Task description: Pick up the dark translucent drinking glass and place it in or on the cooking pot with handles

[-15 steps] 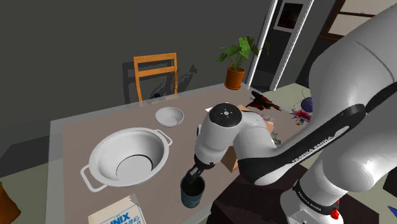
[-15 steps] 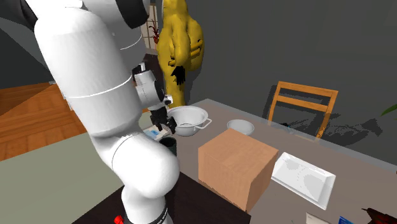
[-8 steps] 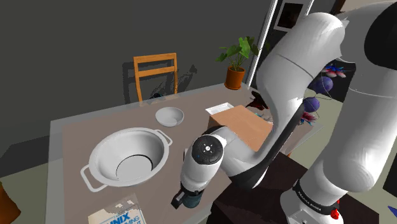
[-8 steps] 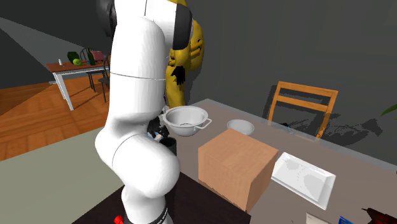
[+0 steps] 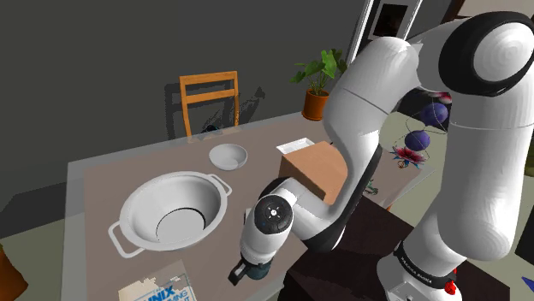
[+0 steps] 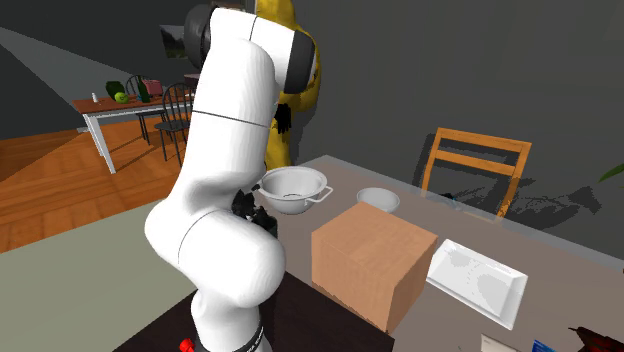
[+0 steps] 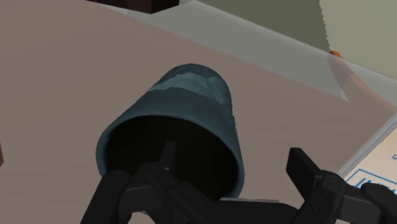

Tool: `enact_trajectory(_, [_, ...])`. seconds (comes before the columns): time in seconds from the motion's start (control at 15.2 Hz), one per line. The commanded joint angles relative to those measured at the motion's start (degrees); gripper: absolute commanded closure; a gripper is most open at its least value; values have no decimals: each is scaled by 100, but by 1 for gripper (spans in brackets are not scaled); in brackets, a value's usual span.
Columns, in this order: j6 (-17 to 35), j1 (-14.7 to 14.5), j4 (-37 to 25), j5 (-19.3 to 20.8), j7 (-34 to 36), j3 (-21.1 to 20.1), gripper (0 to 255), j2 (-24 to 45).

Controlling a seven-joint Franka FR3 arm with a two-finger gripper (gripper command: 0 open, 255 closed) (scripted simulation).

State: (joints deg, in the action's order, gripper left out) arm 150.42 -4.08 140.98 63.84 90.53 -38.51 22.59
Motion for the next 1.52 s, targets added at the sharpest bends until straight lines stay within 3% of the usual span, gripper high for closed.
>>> enact_trajectory(0.0, [4,-47,-39,119,81,68,0,82])
enact_trajectory(0.4, [4,-45,-38,118,80,67,0,80])
enact_trajectory(0.46, [4,-45,-38,118,80,67,255,80])
enact_trajectory(1.06, [4,-47,-39,119,81,68,255,82])
enact_trajectory(1.45, [-31,327,180,-748,-598,-417,255,-502])
